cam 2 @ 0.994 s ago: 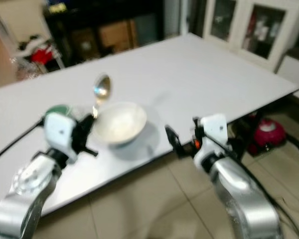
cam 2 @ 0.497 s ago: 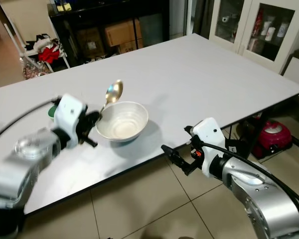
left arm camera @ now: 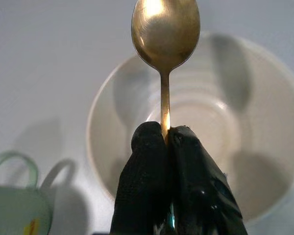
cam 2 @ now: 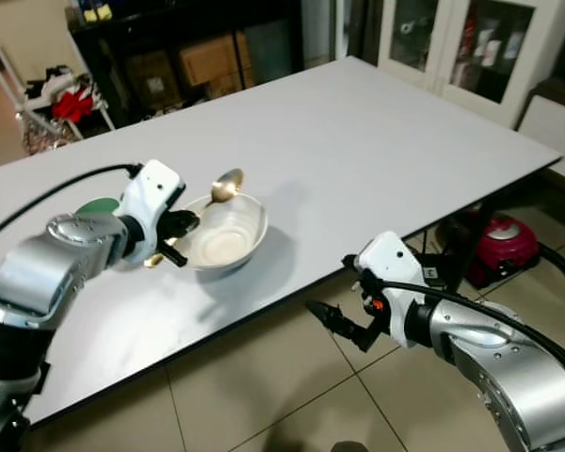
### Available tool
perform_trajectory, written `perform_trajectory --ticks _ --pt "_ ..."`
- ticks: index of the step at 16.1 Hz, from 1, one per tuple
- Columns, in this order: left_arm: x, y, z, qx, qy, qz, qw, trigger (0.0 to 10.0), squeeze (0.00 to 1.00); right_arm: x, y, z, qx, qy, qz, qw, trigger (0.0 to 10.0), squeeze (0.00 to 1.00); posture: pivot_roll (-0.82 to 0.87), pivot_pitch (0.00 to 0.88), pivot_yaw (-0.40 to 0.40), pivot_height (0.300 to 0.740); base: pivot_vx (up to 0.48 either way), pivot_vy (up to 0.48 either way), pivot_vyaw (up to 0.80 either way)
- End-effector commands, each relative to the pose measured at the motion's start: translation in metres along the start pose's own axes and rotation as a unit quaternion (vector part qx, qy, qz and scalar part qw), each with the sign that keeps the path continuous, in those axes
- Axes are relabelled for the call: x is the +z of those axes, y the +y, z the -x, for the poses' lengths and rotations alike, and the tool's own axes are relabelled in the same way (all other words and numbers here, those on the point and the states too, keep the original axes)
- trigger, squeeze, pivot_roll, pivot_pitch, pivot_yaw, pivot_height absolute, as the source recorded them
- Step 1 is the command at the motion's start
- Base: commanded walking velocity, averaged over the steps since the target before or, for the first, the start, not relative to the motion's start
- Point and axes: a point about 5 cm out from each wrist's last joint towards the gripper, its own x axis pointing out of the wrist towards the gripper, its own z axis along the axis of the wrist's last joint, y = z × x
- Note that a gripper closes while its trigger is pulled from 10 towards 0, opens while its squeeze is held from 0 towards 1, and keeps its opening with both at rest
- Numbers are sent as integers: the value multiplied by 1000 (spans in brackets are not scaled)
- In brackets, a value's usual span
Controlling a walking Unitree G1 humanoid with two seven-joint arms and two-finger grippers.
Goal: Setting the table
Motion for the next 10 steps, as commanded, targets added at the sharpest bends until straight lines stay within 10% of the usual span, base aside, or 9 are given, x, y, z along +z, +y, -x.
perform_trajectory --ticks 1,10 --pt "1 5 4 3 13 6 1000 10000 0 6 6 0 20 -4 10 1000 10000 0 -159 0 162 740 0 0 0" --pt "2 -6 13 -70 70 3 995 10000 0 7 9 1 57 2 24 998 10000 0 -141 0 154 740 0 0 0"
